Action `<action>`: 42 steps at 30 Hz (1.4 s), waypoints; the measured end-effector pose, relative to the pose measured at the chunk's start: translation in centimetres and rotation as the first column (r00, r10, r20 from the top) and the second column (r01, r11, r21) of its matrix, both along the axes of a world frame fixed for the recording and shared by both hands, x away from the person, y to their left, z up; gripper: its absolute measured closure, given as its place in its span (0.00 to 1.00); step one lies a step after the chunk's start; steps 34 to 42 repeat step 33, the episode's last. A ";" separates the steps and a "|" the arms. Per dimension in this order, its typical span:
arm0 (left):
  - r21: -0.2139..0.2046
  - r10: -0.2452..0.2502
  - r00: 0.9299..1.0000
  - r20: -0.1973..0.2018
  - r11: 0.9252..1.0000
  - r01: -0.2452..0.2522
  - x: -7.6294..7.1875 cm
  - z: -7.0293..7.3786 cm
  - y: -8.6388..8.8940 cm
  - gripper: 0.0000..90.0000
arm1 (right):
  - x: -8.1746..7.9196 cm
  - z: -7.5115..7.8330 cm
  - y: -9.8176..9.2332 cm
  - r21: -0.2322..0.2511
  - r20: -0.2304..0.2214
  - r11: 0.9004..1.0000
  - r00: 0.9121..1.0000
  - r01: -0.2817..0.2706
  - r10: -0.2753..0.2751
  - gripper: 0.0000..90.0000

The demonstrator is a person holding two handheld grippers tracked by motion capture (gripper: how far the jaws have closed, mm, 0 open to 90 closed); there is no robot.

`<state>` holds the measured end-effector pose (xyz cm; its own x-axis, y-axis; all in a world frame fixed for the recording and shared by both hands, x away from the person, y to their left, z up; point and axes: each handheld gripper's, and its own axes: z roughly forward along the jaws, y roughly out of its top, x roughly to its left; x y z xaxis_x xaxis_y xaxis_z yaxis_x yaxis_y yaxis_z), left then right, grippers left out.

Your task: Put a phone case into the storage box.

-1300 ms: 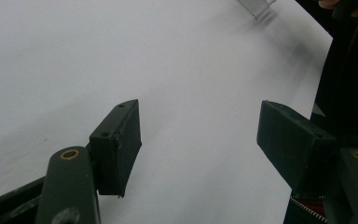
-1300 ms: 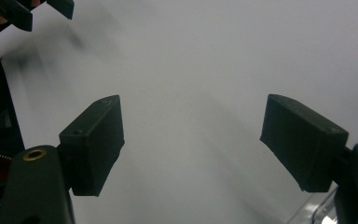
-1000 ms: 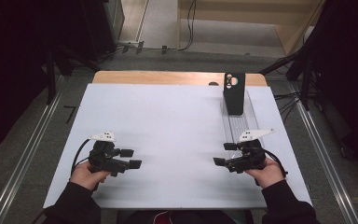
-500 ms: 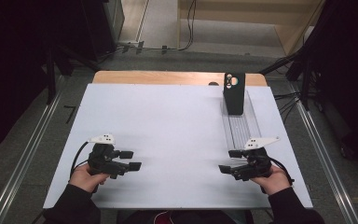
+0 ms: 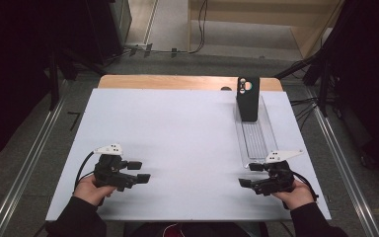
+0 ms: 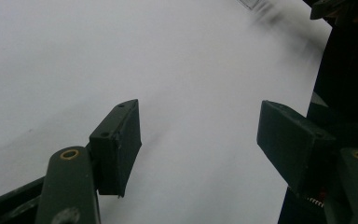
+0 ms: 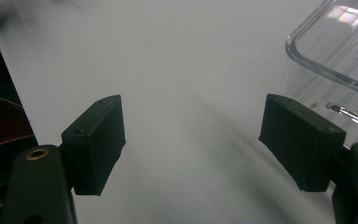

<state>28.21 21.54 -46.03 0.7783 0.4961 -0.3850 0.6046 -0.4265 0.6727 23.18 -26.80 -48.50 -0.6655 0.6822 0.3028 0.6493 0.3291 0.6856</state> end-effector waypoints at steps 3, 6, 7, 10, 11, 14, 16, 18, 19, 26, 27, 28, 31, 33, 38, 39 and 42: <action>-0.002 0.000 1.000 0.002 1.000 0.000 0.0 0.0 0.0 0.34 | 0.0 -0.1 -0.1 0.001 0.001 1.000 1.000 0.000 0.000 0.22; -0.004 -0.004 1.000 -0.003 1.000 0.004 0.0 -0.1 0.0 0.34 | 0.1 -0.3 -0.1 -0.001 -0.004 1.000 1.000 -0.003 0.003 0.23; -0.006 -0.004 1.000 -0.004 1.000 0.004 0.1 -0.1 0.0 0.34 | 0.1 -0.3 -0.1 -0.002 -0.005 1.000 1.000 -0.004 0.004 0.23; -0.003 -0.006 1.000 -0.003 1.000 0.006 0.1 -0.1 -0.1 0.34 | 0.2 -0.4 0.0 -0.005 -0.007 1.000 1.000 -0.006 0.006 0.23; -0.003 -0.008 1.000 -0.002 1.000 0.008 0.0 -0.1 -0.1 0.34 | 0.2 -0.5 0.0 -0.006 -0.009 1.000 1.000 -0.007 0.007 0.23; -0.001 -0.014 1.000 -0.003 1.000 0.014 0.0 -0.2 -0.2 0.34 | 0.2 -0.5 -0.1 -0.007 -0.010 1.000 1.000 -0.006 0.006 0.22; 0.001 -0.016 1.000 -0.004 1.000 0.016 0.0 -0.2 -0.2 0.35 | 0.2 -0.5 -0.1 -0.009 -0.010 1.000 1.000 -0.007 0.006 0.22; 0.001 -0.016 1.000 -0.004 1.000 0.016 0.0 -0.2 -0.2 0.34 | 0.2 -0.5 -0.1 -0.010 -0.010 1.000 1.000 -0.007 0.007 0.22; 0.000 -0.017 1.000 -0.004 1.000 0.017 0.0 -0.2 -0.2 0.34 | 0.2 -0.5 -0.1 -0.010 -0.010 1.000 1.000 -0.007 0.007 0.22; 0.002 -0.019 1.000 -0.005 1.000 0.019 0.0 -0.2 -0.3 0.34 | 0.2 -0.6 -0.1 -0.015 -0.009 1.000 1.000 0.004 -0.004 0.22; 0.001 -0.018 1.000 -0.006 1.000 0.018 0.0 -0.2 -0.3 0.34 | 0.3 -0.6 -0.2 -0.015 -0.006 1.000 1.000 0.004 -0.004 0.22; 0.004 -0.019 1.000 -0.007 1.000 0.019 0.0 -0.2 -0.3 0.34 | 0.3 -0.6 -0.2 -0.016 -0.006 1.000 1.000 0.005 -0.005 0.22; 0.006 -0.021 1.000 -0.006 1.000 0.021 0.0 -0.2 -0.3 0.34 | 0.3 -0.7 -0.2 -0.022 -0.015 1.000 1.000 0.007 -0.007 0.22; 0.007 -0.020 1.000 -0.005 1.000 0.020 0.0 -0.2 -0.3 0.34 | 0.2 -0.6 -0.1 -0.018 -0.019 1.000 1.000 0.006 -0.007 0.22; 0.007 -0.020 1.000 -0.005 1.000 0.020 0.0 -0.2 -0.3 0.34 | 0.2 -0.6 -0.1 -0.018 -0.019 1.000 1.000 0.006 -0.007 0.22; 0.007 -0.020 1.000 -0.005 1.000 0.020 0.0 -0.2 -0.3 0.34 | 0.2 -0.6 -0.1 -0.018 -0.019 1.000 1.000 0.006 -0.007 0.22; 0.007 -0.020 1.000 -0.005 1.000 0.020 0.0 -0.2 -0.3 0.34 | 0.2 -0.6 -0.1 -0.018 -0.019 1.000 1.000 0.006 -0.007 0.22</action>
